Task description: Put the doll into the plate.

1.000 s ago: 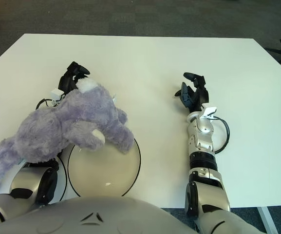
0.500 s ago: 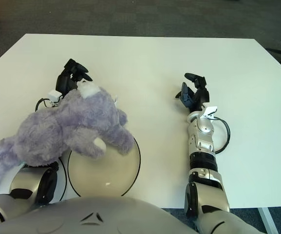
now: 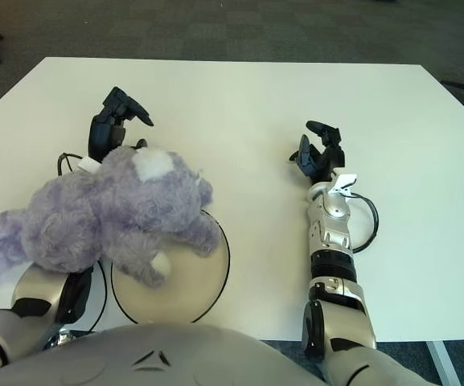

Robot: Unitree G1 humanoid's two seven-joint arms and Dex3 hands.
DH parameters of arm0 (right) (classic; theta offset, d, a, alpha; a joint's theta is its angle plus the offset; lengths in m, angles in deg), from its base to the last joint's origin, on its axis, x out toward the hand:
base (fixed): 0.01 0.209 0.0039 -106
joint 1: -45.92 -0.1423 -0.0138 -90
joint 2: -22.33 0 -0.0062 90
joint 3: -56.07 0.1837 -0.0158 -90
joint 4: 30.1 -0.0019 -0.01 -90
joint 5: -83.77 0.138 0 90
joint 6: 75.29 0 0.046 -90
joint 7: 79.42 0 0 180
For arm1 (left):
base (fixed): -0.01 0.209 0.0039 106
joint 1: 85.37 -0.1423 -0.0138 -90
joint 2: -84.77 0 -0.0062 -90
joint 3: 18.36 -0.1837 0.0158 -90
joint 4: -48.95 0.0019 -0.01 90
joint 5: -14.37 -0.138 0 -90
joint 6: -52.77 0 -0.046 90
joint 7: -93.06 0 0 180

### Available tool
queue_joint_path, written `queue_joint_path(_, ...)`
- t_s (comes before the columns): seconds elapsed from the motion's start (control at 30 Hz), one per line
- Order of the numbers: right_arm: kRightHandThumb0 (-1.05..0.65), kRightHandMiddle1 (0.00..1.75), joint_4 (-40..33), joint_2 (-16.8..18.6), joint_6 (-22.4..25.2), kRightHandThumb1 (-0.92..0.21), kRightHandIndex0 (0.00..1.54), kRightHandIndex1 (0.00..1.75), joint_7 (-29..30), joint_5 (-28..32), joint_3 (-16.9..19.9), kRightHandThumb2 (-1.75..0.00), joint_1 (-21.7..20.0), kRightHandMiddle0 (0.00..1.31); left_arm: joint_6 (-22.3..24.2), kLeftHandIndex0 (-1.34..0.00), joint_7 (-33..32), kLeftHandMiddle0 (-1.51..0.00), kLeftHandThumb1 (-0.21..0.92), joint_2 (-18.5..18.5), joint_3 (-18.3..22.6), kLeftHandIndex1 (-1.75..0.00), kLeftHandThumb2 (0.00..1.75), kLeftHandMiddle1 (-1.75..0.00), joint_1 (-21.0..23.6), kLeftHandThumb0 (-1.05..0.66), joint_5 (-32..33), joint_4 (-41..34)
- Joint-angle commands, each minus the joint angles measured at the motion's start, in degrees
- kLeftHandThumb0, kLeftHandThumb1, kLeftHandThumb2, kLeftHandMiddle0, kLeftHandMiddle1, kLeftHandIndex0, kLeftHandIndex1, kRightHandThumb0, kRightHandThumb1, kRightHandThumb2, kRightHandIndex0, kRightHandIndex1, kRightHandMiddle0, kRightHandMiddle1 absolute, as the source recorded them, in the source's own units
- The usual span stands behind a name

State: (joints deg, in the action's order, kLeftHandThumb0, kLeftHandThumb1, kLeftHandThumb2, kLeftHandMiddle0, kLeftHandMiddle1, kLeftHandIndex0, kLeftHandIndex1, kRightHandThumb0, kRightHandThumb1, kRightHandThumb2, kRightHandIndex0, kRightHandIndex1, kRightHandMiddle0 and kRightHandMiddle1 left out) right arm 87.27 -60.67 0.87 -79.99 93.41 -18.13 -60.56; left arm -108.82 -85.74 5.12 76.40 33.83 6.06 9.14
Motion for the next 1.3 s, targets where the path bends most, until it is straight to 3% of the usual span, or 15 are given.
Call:
queue_joint_path(0.0, -0.53, 1.15, 0.7, 0.9, 3.8, -0.75, 0.46, 1.5, 1.5, -0.7, -0.5, -0.77, 2.6, 0.0, -5.3, -0.42, -3.4, -0.68, 0.27, -1.4, 0.2, -1.7, 1.38, -1.75, -5.4, -0.01, -6.8, 5.1)
queue_joint_path(0.07, -0.54, 1.16, -0.1, 1.0, 4.4, -0.75, 0.42, 1.36, 2.0, -1.2, -0.8, -0.77, 2.9, 0.0, -6.8, -0.39, -5.1, -0.66, 0.29, -1.9, 0.5, -1.72, 1.37, -1.75, -5.3, -0.01, -9.6, 5.4)
queue_joint_path(0.37, -0.53, 1.23, -1.7, 1.0, 6.0, -0.74, 0.36, 1.15, 2.6, -1.6, -1.1, -0.78, 3.4, 0.0, -6.2, -0.42, -10.7, -0.67, 0.27, -3.9, -0.6, -1.7, 1.38, -1.75, -3.5, -0.01, -14.3, 8.7)
queue_joint_path(0.6, -0.51, 1.27, -2.3, 0.9, 7.2, -0.73, 0.39, 1.23, 2.7, -1.6, -1.2, -0.8, 3.4, 0.0, -1.2, -0.37, -1.2, -0.65, 0.29, -2.7, -3.1, -1.74, 1.36, -1.75, -3.4, -0.01, -1.8, 10.4)
queue_joint_path(0.67, -0.51, 1.27, -2.0, 0.8, 7.5, -0.73, 0.39, 1.24, 2.6, -1.3, -1.0, -0.8, 3.1, 0.0, 9.2, -0.37, 9.8, -0.66, 0.29, -0.4, -2.0, -1.74, 1.37, -1.75, -4.3, -0.01, 9.9, 6.8)
queue_joint_path(0.73, -0.51, 1.23, -2.6, 0.8, 7.9, -0.74, 0.38, 1.2, 2.6, -1.2, -1.0, -0.8, 3.4, 0.0, 19.5, -0.39, 15.2, -0.69, 0.26, 1.1, -0.4, -1.75, 1.4, -1.75, -5.2, -0.01, 16.8, 3.3)
queue_joint_path(0.87, -0.53, 1.2, -3.4, 0.8, 8.4, -0.75, 0.37, 1.15, 2.8, -1.5, -1.3, -0.79, 3.9, 0.0, 29.3, -0.4, 15.6, -0.71, 0.24, 1.3, 0.3, -1.74, 1.43, -1.75, -6.4, -0.02, 19.5, -1.3)
queue_joint_path(0.93, -0.53, 1.2, -3.7, 0.8, 8.6, -0.75, 0.36, 1.19, 2.9, -1.6, -1.3, -0.78, 4.0, 0.0, 36.2, -0.47, 13.8, -0.6, 0.26, 1.3, 0.7, -1.75, 1.39, -1.75, -6.9, -0.01, 20.0, -4.3)
queue_joint_path(1.1, -0.53, 1.2, -4.0, 0.9, 8.8, -0.76, 0.37, 1.23, 2.9, -1.5, -1.4, -0.77, 4.1, 0.0, 45.3, -0.5, 10.8, -0.54, 0.28, 1.1, 0.7, -1.75, 1.37, -1.75, -8.6, -0.01, 20.4, -10.7)
queue_joint_path(1.27, -0.53, 1.24, -4.4, 0.9, 9.0, -0.76, 0.37, 1.18, 2.9, -1.7, -1.6, -0.76, 4.2, 0.0, 49.5, -0.51, 9.3, -0.53, 0.28, 1.3, 0.6, -1.75, 1.37, -1.75, -10.2, -0.01, 19.9, -15.8)
